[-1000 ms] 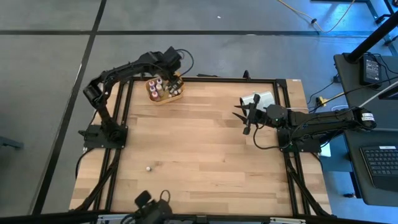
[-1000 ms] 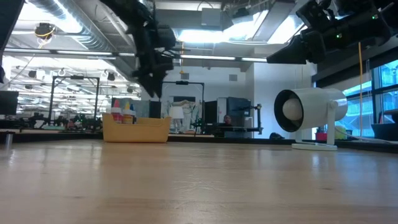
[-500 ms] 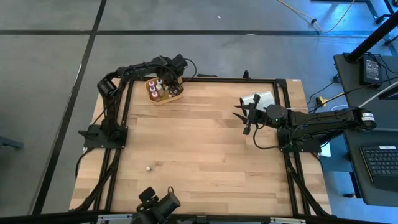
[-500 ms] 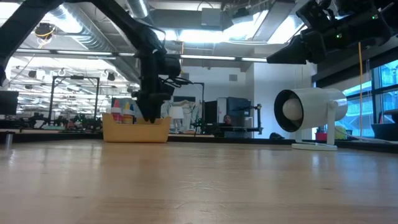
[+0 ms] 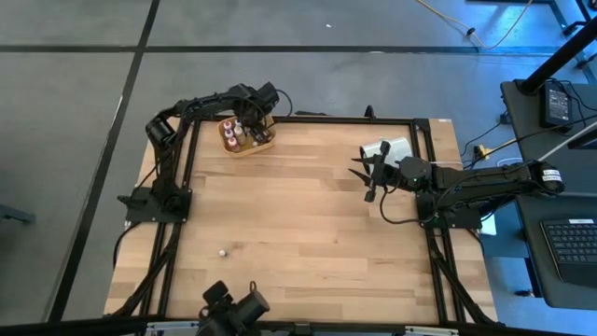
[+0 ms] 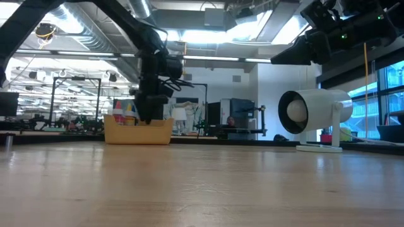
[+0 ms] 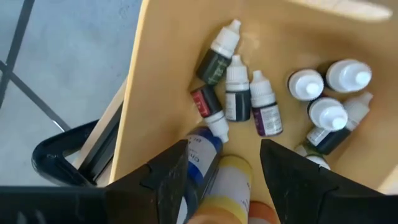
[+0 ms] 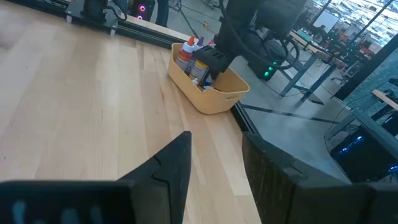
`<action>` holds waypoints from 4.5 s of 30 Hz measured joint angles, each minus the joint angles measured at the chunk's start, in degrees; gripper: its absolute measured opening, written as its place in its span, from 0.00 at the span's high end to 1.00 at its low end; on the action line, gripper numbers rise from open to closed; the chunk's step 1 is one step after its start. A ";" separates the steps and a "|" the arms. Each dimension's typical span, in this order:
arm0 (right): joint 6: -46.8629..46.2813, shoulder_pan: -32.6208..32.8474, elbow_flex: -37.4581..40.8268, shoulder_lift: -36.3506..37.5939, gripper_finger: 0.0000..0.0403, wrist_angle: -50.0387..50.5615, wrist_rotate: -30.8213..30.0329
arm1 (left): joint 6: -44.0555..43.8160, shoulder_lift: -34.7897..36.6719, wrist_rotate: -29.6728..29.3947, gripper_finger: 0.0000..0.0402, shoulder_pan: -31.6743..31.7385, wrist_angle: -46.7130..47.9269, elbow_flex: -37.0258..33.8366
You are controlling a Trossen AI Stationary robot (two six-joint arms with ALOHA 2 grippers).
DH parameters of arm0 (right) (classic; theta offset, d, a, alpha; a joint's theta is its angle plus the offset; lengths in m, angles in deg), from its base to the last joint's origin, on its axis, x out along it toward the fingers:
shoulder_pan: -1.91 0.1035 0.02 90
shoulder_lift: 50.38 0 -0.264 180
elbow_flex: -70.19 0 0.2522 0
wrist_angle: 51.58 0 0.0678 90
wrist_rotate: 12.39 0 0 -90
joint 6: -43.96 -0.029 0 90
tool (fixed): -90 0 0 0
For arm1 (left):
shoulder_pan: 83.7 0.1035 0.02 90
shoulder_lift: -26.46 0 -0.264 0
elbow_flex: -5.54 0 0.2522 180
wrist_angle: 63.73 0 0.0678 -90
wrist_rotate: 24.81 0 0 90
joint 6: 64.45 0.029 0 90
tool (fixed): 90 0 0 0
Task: Pick & Place food coloring
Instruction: Adjust the large blue food coloring bottle on the yellow bin, then put the small black food coloring bottle into the yellow bin
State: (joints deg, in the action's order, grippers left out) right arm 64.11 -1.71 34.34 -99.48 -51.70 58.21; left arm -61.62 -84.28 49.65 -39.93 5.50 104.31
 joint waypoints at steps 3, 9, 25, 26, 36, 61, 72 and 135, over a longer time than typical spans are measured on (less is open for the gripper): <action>-0.08 0.01 0.00 -0.02 0.64 0.00 0.00 | -0.02 0.00 -0.01 0.51 0.00 1.24 0.00; -0.12 -0.02 0.00 -0.02 0.64 0.00 0.00 | -0.55 0.00 -0.98 0.52 0.00 2.39 0.00; -0.17 -0.01 0.00 -0.02 0.64 0.00 0.00 | -1.79 0.00 -1.50 0.52 -0.22 6.16 0.00; -0.17 -0.02 0.00 -0.02 0.64 0.00 0.00 | -2.07 0.02 -1.52 0.52 -0.22 6.27 0.00; -0.17 0.00 0.00 -0.02 0.64 0.00 0.00 | -3.56 0.02 -1.87 0.52 -0.15 9.29 0.00; -0.19 -0.01 0.00 0.01 0.64 0.00 0.00 | -3.91 0.33 -2.81 0.51 -3.46 13.97 4.65; -0.17 -0.02 0.00 0.01 0.64 0.93 0.00 | -2.43 3.07 -5.75 0.51 -9.76 19.18 14.43; -2.09 0.00 0.00 0.01 0.64 1.25 0.09 | -65.46 23.54 -0.61 0.52 -89.55 8.35 -20.92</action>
State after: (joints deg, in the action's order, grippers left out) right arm 62.02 -1.71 34.34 -99.48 -50.46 58.30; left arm -127.07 -60.74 49.04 -129.49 13.85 83.40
